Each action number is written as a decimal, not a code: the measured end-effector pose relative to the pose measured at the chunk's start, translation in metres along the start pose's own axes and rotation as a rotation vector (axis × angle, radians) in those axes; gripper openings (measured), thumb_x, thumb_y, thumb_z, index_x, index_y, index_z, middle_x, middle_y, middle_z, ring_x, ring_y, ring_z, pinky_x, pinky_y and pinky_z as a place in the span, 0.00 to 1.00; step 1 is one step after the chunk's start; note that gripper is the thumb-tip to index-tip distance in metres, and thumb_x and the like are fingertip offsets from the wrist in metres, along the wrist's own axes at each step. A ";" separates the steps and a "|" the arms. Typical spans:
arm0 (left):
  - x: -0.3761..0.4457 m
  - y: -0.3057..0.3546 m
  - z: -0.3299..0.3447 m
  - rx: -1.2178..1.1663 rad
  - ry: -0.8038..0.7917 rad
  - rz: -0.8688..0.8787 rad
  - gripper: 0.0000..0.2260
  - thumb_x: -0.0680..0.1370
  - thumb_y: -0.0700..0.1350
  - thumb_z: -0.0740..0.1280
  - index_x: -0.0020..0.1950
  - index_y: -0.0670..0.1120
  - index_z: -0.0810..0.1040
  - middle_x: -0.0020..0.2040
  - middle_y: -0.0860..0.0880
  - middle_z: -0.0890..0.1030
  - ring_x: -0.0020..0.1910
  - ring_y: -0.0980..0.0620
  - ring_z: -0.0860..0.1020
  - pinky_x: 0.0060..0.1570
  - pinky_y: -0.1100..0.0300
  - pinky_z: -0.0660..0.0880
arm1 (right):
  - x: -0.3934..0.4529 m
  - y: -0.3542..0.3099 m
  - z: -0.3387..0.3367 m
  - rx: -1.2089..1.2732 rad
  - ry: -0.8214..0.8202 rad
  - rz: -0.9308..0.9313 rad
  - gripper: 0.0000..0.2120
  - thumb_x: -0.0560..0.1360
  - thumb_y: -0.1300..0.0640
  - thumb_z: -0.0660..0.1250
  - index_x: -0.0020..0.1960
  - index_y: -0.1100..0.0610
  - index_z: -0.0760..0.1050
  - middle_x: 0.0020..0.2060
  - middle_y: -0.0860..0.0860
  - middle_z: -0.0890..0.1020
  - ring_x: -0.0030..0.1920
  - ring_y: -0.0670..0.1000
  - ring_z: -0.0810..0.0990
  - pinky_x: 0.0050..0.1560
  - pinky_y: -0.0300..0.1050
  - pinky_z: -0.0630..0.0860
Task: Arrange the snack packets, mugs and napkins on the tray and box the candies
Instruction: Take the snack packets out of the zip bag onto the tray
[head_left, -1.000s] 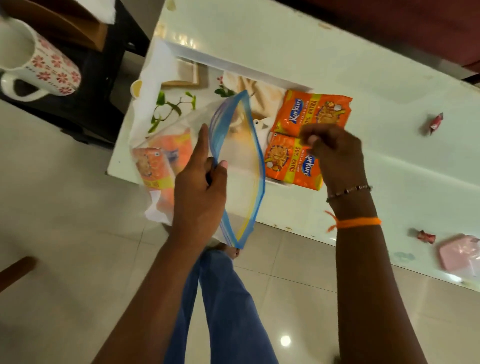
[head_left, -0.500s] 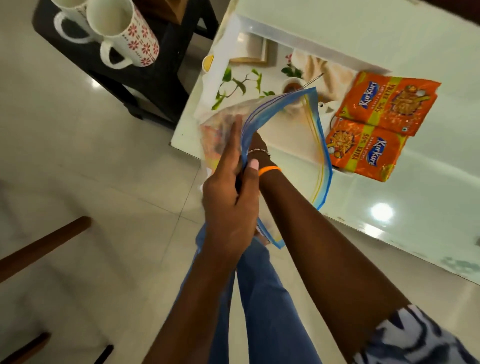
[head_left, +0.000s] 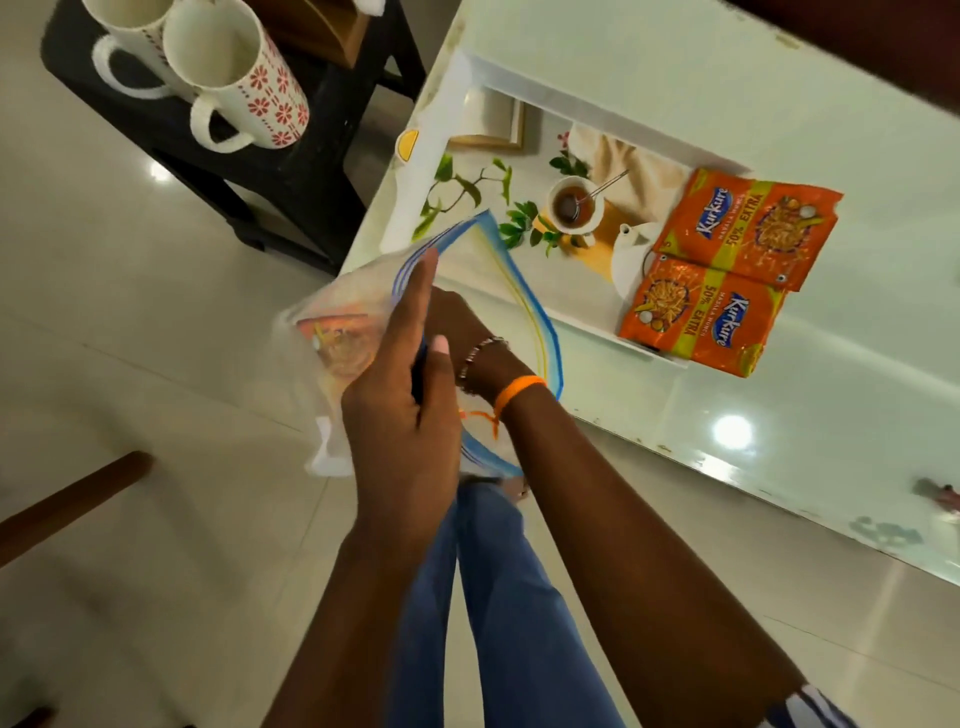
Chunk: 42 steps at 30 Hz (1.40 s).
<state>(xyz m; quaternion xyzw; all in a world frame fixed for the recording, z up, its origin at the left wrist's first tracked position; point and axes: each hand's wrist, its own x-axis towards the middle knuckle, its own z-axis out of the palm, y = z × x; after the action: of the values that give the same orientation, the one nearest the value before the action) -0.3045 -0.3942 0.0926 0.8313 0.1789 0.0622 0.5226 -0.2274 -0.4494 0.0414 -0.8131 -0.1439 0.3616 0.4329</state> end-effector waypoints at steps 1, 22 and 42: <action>0.003 -0.006 0.000 0.042 -0.003 -0.023 0.22 0.79 0.40 0.58 0.71 0.55 0.60 0.60 0.59 0.72 0.51 0.70 0.74 0.50 0.75 0.72 | 0.000 0.006 -0.003 0.026 0.077 0.032 0.14 0.76 0.68 0.58 0.59 0.73 0.72 0.60 0.68 0.76 0.62 0.62 0.73 0.54 0.42 0.63; 0.056 -0.016 0.015 0.299 -0.240 -0.025 0.19 0.79 0.42 0.59 0.69 0.53 0.68 0.29 0.43 0.72 0.30 0.49 0.72 0.31 0.63 0.69 | 0.048 0.120 -0.194 0.687 0.762 0.497 0.14 0.78 0.66 0.55 0.63 0.61 0.69 0.47 0.55 0.75 0.52 0.53 0.72 0.51 0.49 0.73; 0.009 -0.030 -0.015 0.249 -0.173 -0.067 0.24 0.79 0.43 0.56 0.75 0.48 0.54 0.29 0.60 0.64 0.30 0.69 0.71 0.29 0.77 0.66 | 0.024 0.013 0.005 -0.311 -0.402 0.236 0.16 0.78 0.60 0.57 0.64 0.61 0.69 0.64 0.56 0.73 0.64 0.54 0.71 0.64 0.42 0.63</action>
<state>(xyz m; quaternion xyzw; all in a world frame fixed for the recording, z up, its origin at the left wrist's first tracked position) -0.3076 -0.3666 0.0717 0.8854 0.1671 -0.0498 0.4308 -0.2152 -0.4409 0.0178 -0.7929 -0.1848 0.5370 0.2207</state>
